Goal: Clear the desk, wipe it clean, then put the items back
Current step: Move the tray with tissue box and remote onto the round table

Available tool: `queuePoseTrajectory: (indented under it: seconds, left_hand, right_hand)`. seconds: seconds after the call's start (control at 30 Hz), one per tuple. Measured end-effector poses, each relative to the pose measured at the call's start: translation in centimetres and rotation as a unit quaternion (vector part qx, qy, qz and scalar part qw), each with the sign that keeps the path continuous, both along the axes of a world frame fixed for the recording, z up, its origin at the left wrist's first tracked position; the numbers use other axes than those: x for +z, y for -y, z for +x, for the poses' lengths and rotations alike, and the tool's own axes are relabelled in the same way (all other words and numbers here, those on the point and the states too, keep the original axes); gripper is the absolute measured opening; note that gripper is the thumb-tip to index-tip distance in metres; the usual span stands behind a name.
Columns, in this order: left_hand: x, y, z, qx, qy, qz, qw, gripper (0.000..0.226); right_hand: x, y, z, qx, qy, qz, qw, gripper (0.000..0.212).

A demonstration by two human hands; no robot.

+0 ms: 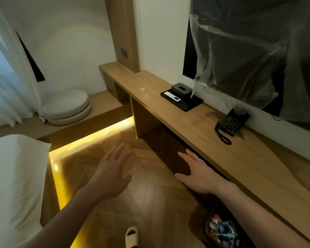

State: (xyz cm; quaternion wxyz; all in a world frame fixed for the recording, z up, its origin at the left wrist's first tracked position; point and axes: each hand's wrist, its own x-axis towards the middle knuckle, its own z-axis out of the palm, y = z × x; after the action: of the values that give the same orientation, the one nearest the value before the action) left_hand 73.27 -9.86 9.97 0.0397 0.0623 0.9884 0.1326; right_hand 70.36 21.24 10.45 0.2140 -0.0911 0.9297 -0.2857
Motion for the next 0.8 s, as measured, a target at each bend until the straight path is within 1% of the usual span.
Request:
queuePoseTrajectory:
  seconds: [0.13,0.33,0.5,0.57,0.63,0.8]
  left_hand:
    - [-0.9,2.4,-5.5,-0.002,0.009,0.0,1.0,0.085]
    - [-1.7,6.1,-16.5,-0.007,0.009,-0.011,1.0,0.083]
    - [-0.4,7.7,-26.6,-0.048,0.023,-0.015,0.998,0.081]
    - [-0.4,8.0,-29.8,-0.064,0.036,-0.019,0.997,0.081]
    - [-0.5,8.0,-32.1,-0.085,0.05,-0.001,0.995,0.081]
    - [-0.5,7.5,-39.2,-0.12,0.054,0.014,0.991,0.082]
  right_hand:
    - [-0.7,1.6,-4.9,-0.011,0.004,0.023,1.0,0.086]
    - [-0.9,4.5,-13.3,-0.069,0.014,0.045,0.997,0.083]
    - [-1.0,7.3,-20.0,-0.13,-0.006,0.047,0.99,0.082]
    - [-1.4,8.0,-22.2,-0.144,0.005,0.051,0.988,0.083]
    - [-1.9,8.7,-23.5,-0.157,0.024,0.033,0.987,0.083]
    - [-3.3,10.0,-28.4,-0.194,0.017,0.009,0.981,0.08]
